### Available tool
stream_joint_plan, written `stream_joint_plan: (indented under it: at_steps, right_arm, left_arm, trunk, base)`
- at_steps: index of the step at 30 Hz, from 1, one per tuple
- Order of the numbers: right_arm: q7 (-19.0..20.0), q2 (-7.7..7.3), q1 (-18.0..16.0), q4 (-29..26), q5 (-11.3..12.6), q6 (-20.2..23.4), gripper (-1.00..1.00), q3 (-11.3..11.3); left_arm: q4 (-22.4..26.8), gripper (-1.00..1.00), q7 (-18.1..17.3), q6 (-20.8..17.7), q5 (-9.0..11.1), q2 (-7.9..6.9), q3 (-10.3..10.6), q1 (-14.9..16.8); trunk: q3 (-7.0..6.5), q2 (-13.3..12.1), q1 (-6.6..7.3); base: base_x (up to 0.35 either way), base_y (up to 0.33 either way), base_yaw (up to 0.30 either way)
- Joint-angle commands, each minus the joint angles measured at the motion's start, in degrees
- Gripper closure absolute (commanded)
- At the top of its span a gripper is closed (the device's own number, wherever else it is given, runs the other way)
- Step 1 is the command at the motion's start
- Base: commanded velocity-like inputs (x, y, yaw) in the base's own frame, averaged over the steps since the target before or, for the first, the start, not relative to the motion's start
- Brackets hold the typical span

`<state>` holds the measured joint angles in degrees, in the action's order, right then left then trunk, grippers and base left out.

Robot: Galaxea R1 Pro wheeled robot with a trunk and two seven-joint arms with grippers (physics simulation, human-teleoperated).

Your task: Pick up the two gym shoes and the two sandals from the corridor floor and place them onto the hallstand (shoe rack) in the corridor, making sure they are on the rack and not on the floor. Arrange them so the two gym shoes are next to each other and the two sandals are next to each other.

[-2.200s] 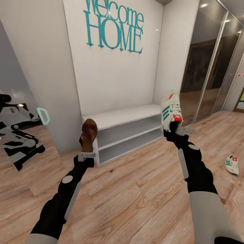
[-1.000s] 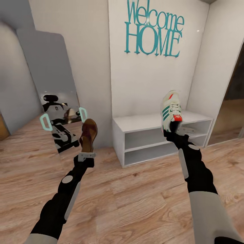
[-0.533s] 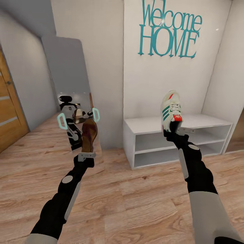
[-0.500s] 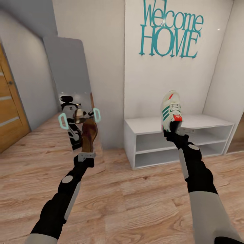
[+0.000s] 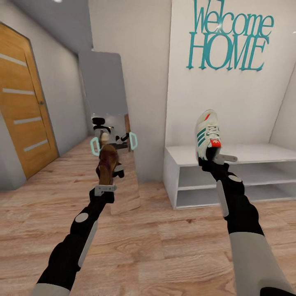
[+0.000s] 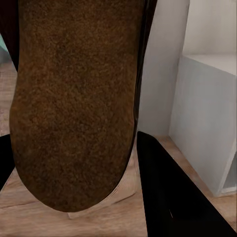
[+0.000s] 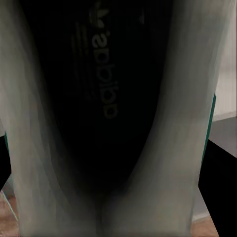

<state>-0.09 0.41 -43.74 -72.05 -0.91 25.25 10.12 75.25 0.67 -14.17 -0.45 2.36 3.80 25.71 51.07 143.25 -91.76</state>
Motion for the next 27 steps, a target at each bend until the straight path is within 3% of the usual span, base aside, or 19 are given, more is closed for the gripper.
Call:
stream_joint_plan:
  at_steps: [1,27]
  right_arm:
    - [0.0,0.03,0.0,-0.1,-0.1,0.3,1.00,0.1]
    - [-0.2,0.03,0.0,-0.1,-0.1,0.3,1.00,0.1]
  left_arm:
    - [0.1,1.00,-0.1,-0.3,-0.3,0.01,0.0,0.0]
    - [0.1,1.00,-0.1,-0.4,-0.3,0.01,0.0,0.0]
  trunk:
    - [0.00,0.0,0.01]
    - [-1.46,0.0,0.01]
  base:
    - [0.000,0.000,0.244]
    - [0.000,0.000,0.244]
